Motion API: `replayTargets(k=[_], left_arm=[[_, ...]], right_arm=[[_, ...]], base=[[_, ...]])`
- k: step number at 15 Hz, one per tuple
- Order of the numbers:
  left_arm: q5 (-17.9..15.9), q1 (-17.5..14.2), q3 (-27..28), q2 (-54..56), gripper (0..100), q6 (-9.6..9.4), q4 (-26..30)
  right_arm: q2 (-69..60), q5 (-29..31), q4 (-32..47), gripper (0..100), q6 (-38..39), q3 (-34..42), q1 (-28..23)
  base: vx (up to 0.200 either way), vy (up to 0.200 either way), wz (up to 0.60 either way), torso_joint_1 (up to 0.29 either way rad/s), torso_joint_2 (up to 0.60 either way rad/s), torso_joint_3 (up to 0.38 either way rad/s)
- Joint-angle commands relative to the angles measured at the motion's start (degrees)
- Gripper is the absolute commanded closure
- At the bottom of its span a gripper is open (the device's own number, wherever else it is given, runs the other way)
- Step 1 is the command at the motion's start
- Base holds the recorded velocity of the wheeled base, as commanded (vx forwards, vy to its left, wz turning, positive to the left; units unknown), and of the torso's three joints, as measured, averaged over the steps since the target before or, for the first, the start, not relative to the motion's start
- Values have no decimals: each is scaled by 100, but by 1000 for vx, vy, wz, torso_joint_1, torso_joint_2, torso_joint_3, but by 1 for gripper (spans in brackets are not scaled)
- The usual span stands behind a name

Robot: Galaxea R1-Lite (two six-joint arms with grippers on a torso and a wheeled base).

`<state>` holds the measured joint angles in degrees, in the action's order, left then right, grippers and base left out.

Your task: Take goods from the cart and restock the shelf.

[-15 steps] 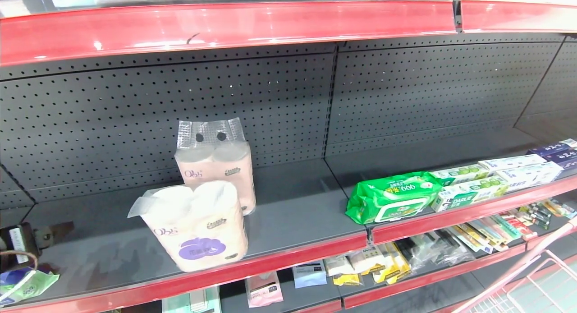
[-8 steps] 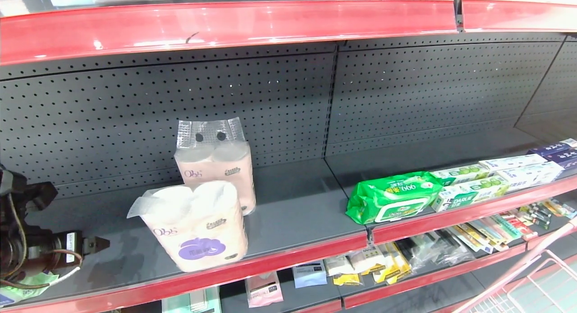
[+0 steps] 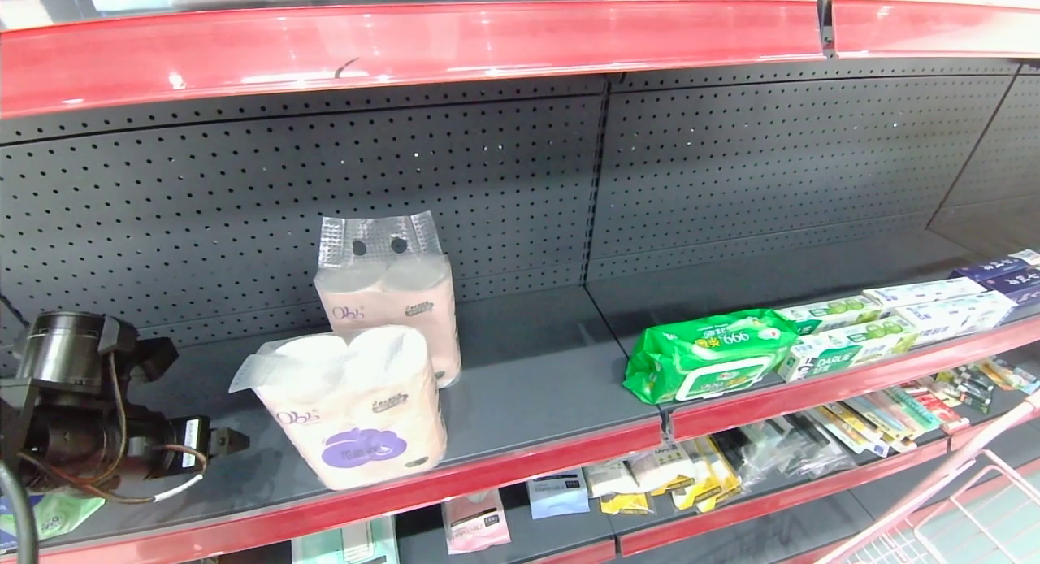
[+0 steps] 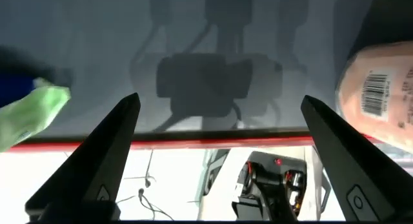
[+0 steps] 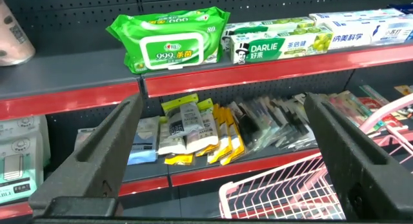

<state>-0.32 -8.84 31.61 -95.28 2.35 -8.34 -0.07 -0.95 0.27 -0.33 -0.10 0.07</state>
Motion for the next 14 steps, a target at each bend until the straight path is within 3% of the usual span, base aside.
replayTargets(k=[1,7,14], left_arm=[[-12,102,3,-447,0,2,-230],[-47,409,100,-1001,0,11,-836],[-258,682,249,-1221,0,-24,-977]], right_arm=[[7,-2,0,0,-2,1,1],[7,-2,0,0,-2,1,1],[7,-2,0,0,-2,1,1]], base=[[0,0,0,0,0,0],[0,0,0,0,0,0],[0,0,0,0,0,0]])
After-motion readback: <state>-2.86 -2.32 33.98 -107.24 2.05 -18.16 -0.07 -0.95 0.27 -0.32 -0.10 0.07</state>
